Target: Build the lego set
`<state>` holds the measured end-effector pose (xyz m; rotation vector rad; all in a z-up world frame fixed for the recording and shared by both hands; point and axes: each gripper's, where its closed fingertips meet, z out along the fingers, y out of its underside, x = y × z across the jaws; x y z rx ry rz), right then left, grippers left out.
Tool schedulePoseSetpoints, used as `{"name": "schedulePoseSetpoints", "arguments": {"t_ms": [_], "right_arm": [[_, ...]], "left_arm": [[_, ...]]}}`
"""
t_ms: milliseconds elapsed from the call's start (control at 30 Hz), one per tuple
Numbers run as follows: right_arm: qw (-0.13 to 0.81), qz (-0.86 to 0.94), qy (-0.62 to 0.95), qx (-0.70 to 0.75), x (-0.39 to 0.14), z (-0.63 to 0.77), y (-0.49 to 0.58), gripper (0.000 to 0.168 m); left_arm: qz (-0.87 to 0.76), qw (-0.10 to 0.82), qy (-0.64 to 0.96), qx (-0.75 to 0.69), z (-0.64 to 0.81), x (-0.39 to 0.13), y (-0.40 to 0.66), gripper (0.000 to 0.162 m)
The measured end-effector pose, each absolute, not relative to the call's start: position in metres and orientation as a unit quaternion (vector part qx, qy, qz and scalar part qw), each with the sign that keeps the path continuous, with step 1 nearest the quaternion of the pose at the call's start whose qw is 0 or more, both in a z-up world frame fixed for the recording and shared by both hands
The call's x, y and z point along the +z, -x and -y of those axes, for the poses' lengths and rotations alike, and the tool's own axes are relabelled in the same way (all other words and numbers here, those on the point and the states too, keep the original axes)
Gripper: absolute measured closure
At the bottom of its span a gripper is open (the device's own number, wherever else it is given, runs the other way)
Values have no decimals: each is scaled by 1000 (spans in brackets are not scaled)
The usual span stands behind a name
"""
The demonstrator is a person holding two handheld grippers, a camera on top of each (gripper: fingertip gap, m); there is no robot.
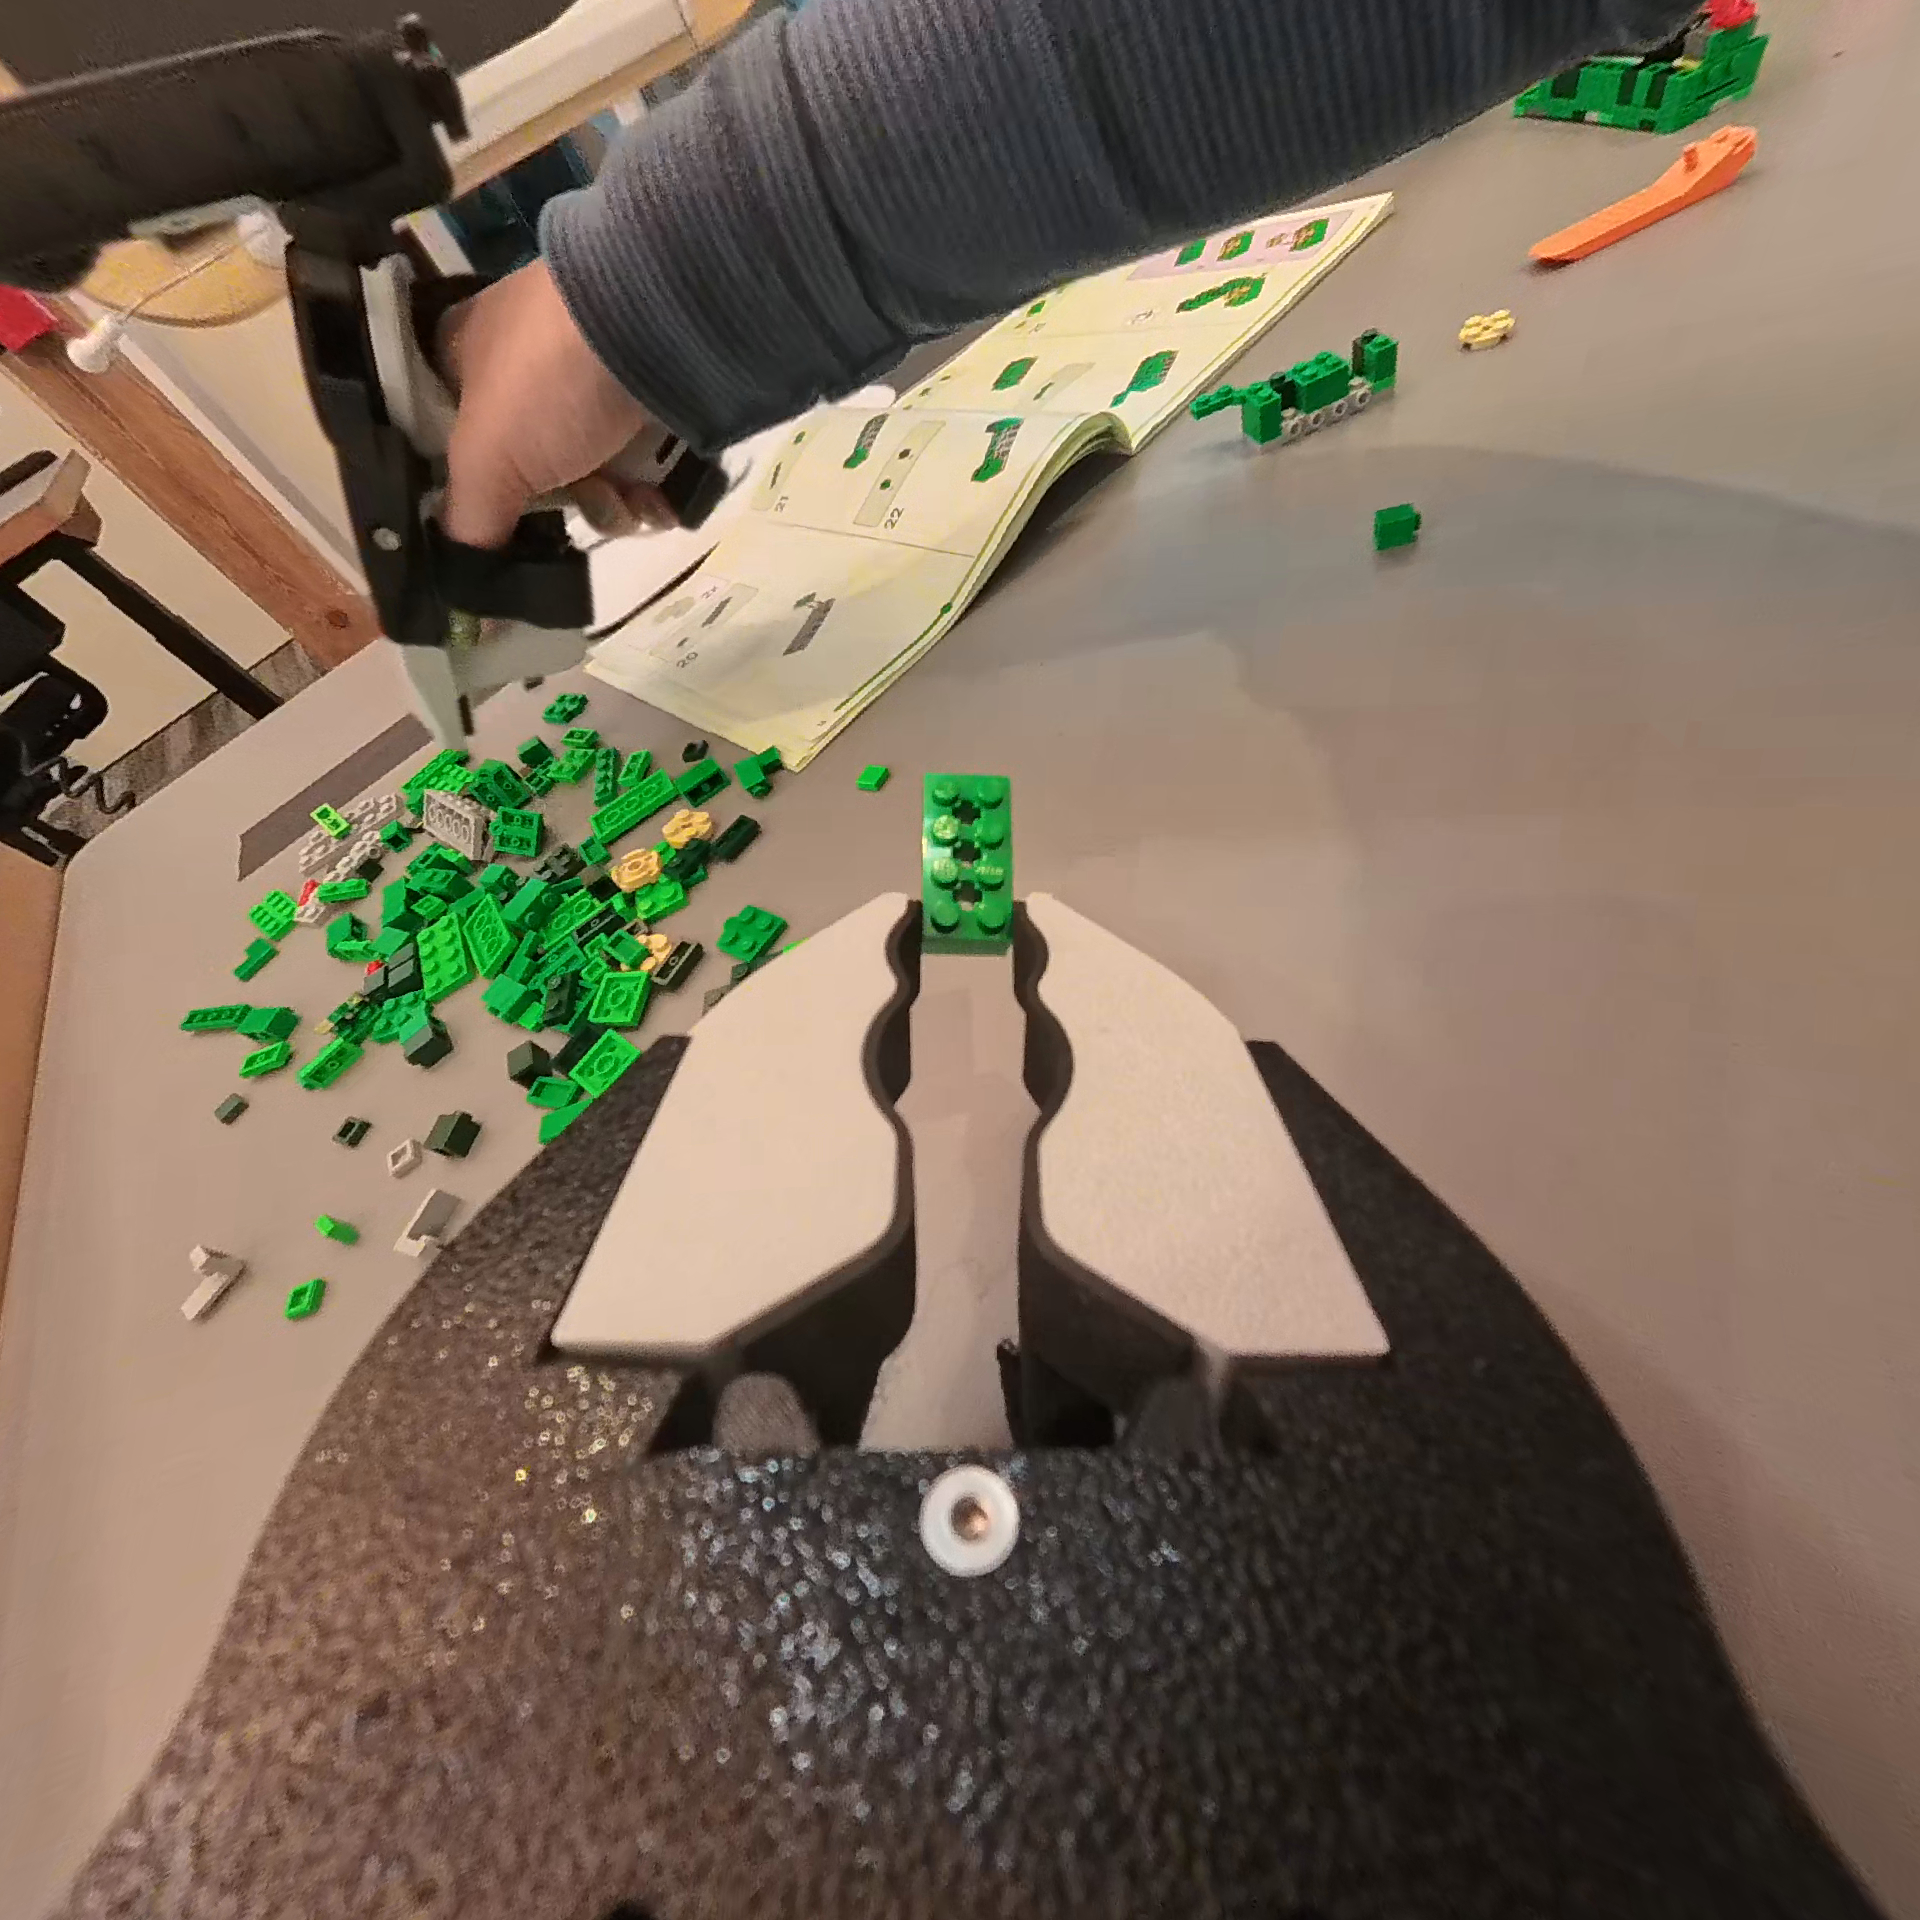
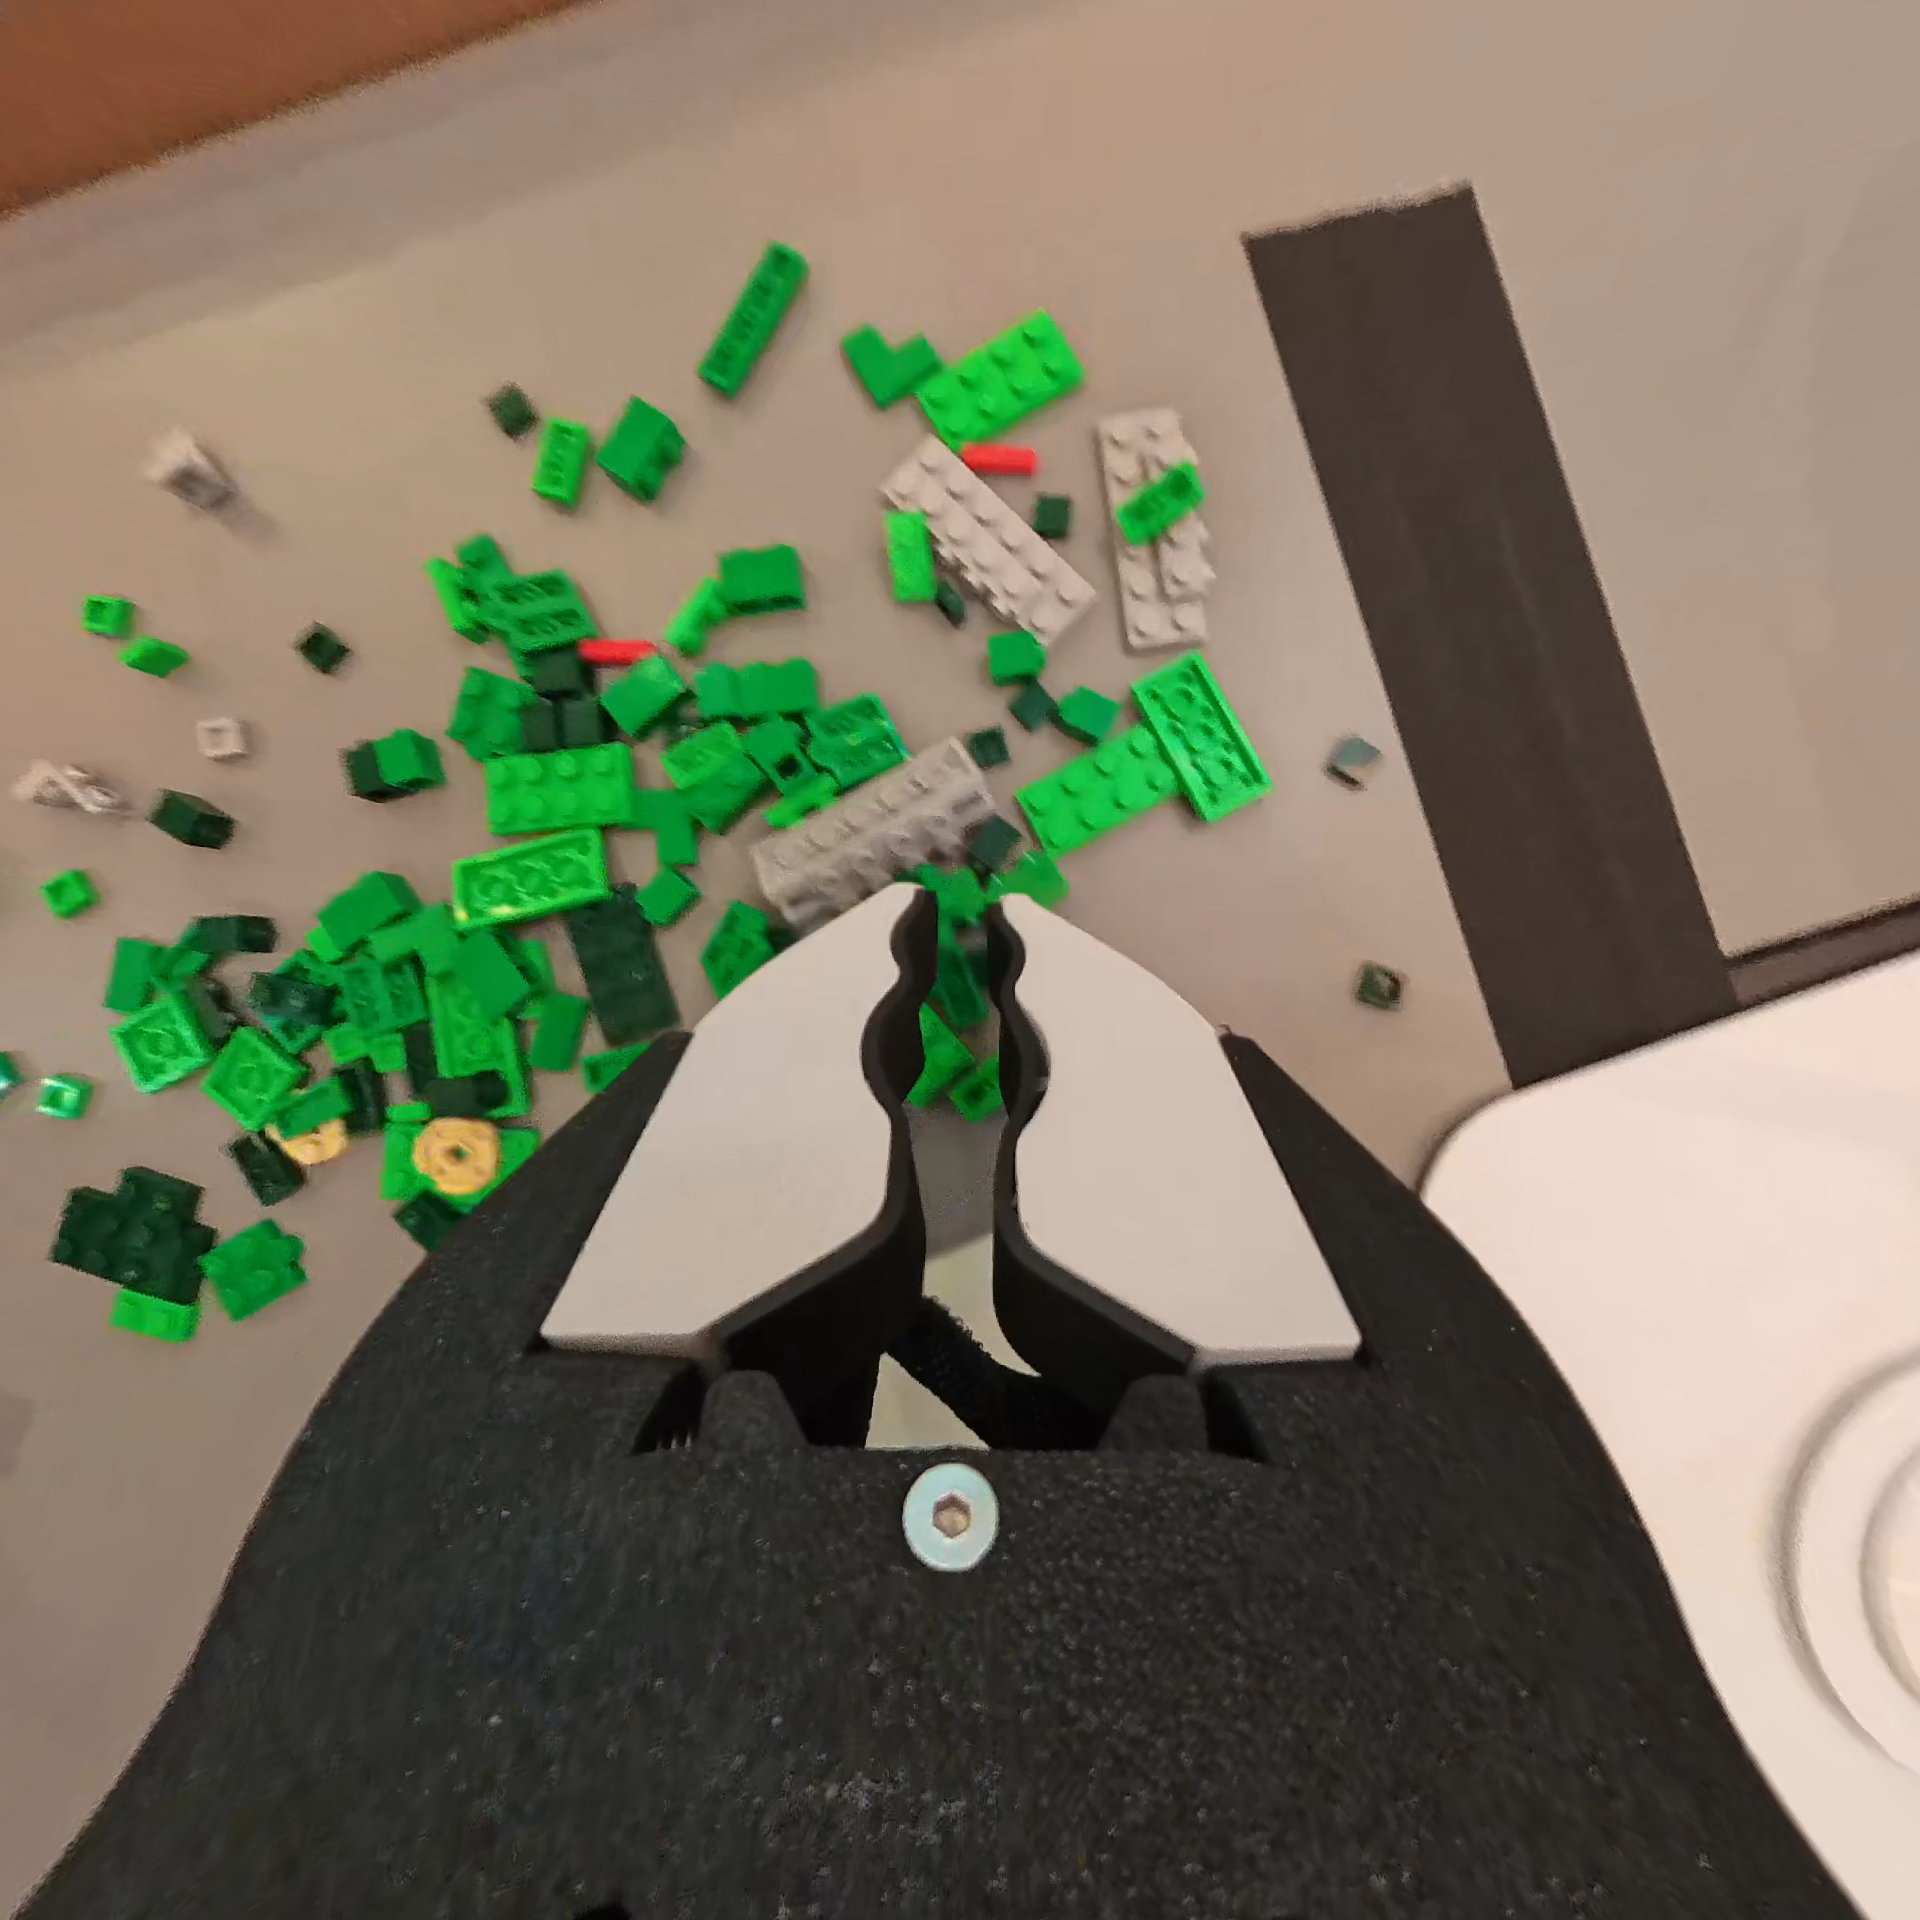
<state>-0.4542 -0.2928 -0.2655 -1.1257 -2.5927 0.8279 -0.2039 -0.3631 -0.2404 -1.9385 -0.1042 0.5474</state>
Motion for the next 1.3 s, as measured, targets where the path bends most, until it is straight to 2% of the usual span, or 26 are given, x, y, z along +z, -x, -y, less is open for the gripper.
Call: {"name": "schedulePoseSetpoints", "arguments": {"t_ms": [333, 533, 800, 1133, 1300], "right_arm": [[77, 919, 258, 290, -269, 385, 448, 160], [83, 926, 272, 247, -289, 406, 455, 168], [88, 921, 287, 249, -291, 420, 461, 158], [119, 933, 254, 226, -290, 423, 465, 154], [126, 928, 241, 253, -273, 410, 463, 155]], "left_arm": [[44, 537, 810, 230, 364, -239, 204, 146], [45, 542, 807, 229, 364, -238, 203, 146], [47, 551, 802, 226, 365, -235, 203, 146], [46, 554, 800, 225, 365, -234, 203, 146], [47, 558, 798, 224, 366, -233, 202, 146]]}}
